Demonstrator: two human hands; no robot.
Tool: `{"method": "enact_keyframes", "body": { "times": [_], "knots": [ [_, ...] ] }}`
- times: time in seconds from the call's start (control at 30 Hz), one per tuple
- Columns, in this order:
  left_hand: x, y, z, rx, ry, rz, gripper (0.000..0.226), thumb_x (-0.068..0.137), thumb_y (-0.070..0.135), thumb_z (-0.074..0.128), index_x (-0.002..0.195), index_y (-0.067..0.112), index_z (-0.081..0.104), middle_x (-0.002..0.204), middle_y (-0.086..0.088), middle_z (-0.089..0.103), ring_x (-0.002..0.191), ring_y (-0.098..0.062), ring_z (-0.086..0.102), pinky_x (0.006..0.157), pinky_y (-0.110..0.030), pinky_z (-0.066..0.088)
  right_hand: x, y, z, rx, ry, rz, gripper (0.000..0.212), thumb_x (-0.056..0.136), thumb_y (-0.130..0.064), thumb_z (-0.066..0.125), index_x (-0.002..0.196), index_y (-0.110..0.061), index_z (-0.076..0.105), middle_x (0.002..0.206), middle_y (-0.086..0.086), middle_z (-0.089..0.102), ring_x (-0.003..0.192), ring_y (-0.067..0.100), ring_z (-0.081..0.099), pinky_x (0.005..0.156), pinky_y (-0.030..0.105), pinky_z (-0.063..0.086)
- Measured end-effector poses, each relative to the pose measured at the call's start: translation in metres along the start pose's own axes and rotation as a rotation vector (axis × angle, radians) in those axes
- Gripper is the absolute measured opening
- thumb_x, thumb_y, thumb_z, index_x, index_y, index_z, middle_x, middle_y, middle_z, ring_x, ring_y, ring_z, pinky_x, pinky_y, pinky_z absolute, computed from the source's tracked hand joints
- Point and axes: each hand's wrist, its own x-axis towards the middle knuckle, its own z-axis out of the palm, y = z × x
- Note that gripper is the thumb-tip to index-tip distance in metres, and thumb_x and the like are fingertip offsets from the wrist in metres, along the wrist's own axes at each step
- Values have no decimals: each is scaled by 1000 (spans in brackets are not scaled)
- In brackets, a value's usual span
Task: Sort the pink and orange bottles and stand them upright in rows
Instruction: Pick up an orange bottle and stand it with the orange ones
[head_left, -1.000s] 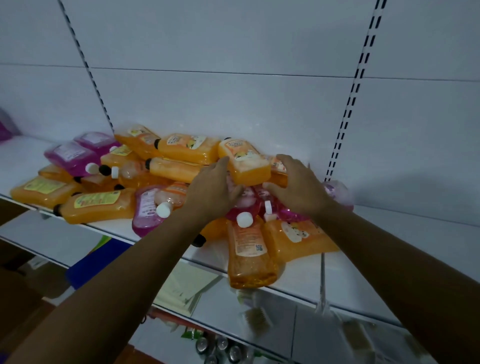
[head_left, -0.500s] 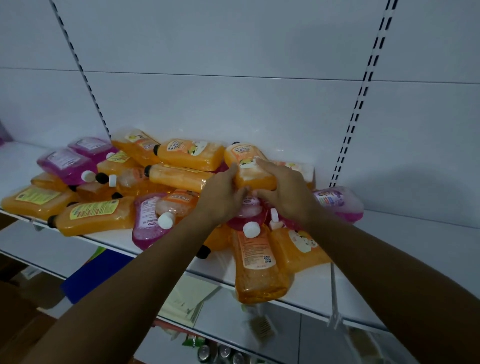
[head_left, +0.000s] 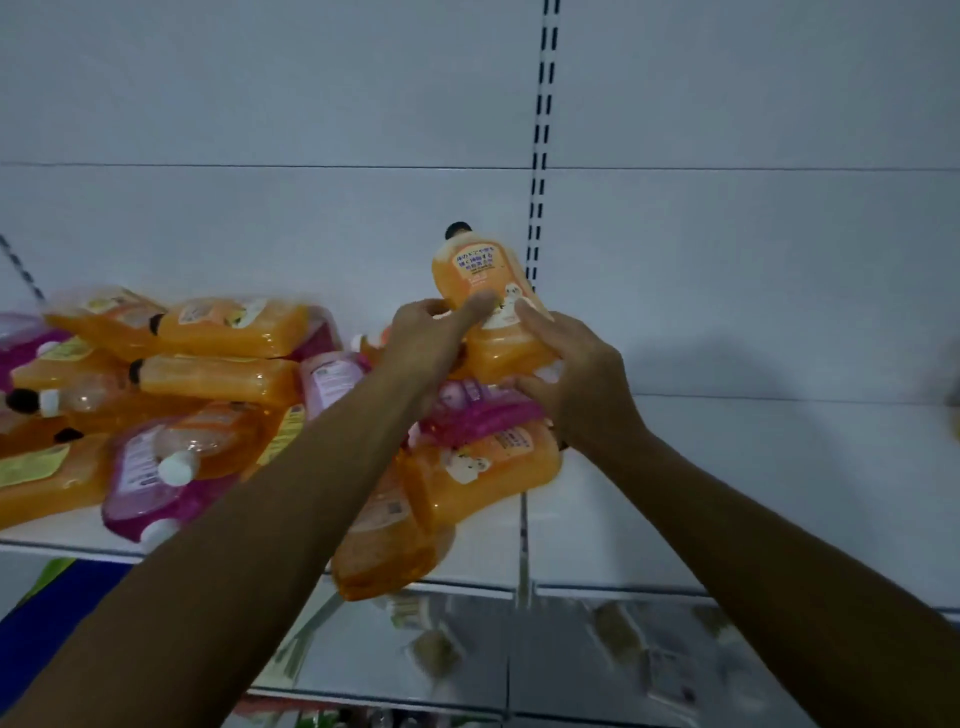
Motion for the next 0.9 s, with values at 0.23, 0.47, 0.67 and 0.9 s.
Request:
{"method": "enact_keyframes", "body": {
  "times": [0.23,0.47,0.67,0.9],
  "knots": [
    [5,-1,103,36,-182,86,63,77,23,80,132,11,51,116,-7,68,95,-24,71,83,-44,59,-28,60,-75,138,39,246,80,77,-33,79,144,-24,36,139,1,46,121,14,49,96,30,49],
    [16,-27,170,236,-278,272,62,79,23,78,132,19,46,125,0,61,108,-18,63,78,-30,58,-37,107,-104,273,-1,391,88,75,-23,82,145,-23,29,130,-15,50,111,-5,53,87,18,51],
    [36,-65,185,370,-293,316,63,81,23,77,133,20,43,119,2,58,111,-25,61,91,-49,54,-38,149,-87,357,21,408,67,79,4,73,130,-21,37,110,-17,52,91,-26,52,68,0,43],
    [57,-92,188,422,-287,260,59,83,6,71,132,15,41,114,5,56,110,-17,57,95,-44,53,-32,192,-55,189,33,478,59,82,-20,76,132,-25,45,118,-8,60,105,4,60,88,33,56]
  ]
}}
